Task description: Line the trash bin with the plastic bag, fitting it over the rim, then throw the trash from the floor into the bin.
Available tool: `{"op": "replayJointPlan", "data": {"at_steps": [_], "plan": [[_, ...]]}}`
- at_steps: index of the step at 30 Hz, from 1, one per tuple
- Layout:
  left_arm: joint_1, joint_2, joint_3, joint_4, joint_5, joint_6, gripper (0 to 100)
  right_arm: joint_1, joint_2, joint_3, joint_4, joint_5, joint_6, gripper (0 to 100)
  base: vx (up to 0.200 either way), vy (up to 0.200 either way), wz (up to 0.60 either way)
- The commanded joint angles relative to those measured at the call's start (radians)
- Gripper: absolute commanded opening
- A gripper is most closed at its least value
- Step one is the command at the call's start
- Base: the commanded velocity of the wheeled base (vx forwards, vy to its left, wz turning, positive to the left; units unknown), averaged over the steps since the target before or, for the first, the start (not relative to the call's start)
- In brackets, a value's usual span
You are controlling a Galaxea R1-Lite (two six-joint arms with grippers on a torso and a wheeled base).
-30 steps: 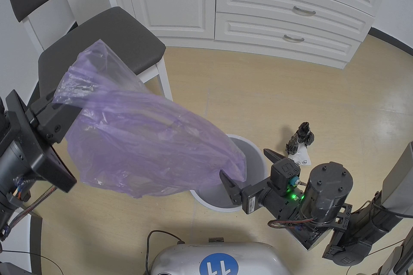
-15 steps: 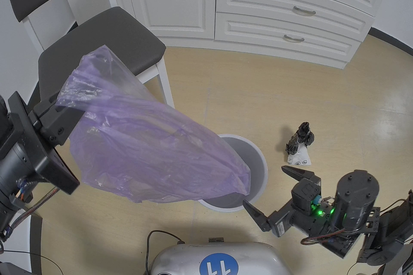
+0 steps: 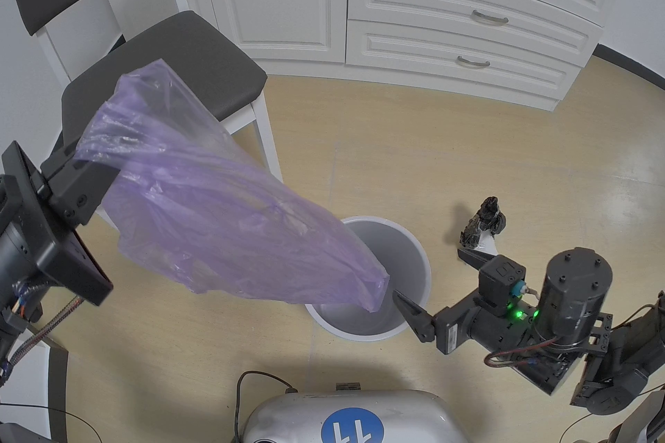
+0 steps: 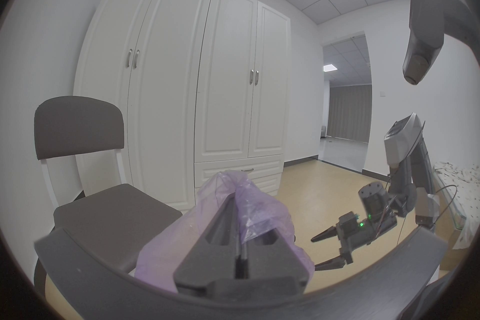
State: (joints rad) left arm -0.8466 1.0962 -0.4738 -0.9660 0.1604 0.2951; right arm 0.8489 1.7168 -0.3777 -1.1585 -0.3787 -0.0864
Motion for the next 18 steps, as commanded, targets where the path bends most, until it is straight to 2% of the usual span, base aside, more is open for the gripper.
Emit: {"op": "replayJointPlan", "data": {"at_steps": [1, 5, 7, 13, 18], "plan": [[-0.002, -0.018, 0.001, -0.017, -0.001, -0.001, 0, -0.008, 0.121, -0.063, -0.036, 0.003, 0.050, 100, 0.000, 0.000, 0.00], [-0.002, -0.019, 0.001, -0.019, -0.002, -0.001, 0, -0.007, 0.158, -0.075, -0.086, 0.017, 0.082, 100, 0.000, 0.000, 0.00], [-0.002, -0.018, 0.001, -0.019, -0.002, -0.001, 0, 0.001, 0.156, -0.069, -0.090, 0.044, 0.083, 100, 0.000, 0.000, 0.00], [-0.011, -0.019, 0.001, -0.019, -0.002, -0.001, 0, -0.010, 0.204, -0.101, -0.109, 0.047, 0.126, 100, 0.000, 0.000, 0.00], [-0.012, -0.029, 0.001, -0.019, -0.002, -0.001, 0, -0.031, 0.218, -0.090, -0.242, 0.047, 0.122, 100, 0.000, 0.000, 0.00]]}}
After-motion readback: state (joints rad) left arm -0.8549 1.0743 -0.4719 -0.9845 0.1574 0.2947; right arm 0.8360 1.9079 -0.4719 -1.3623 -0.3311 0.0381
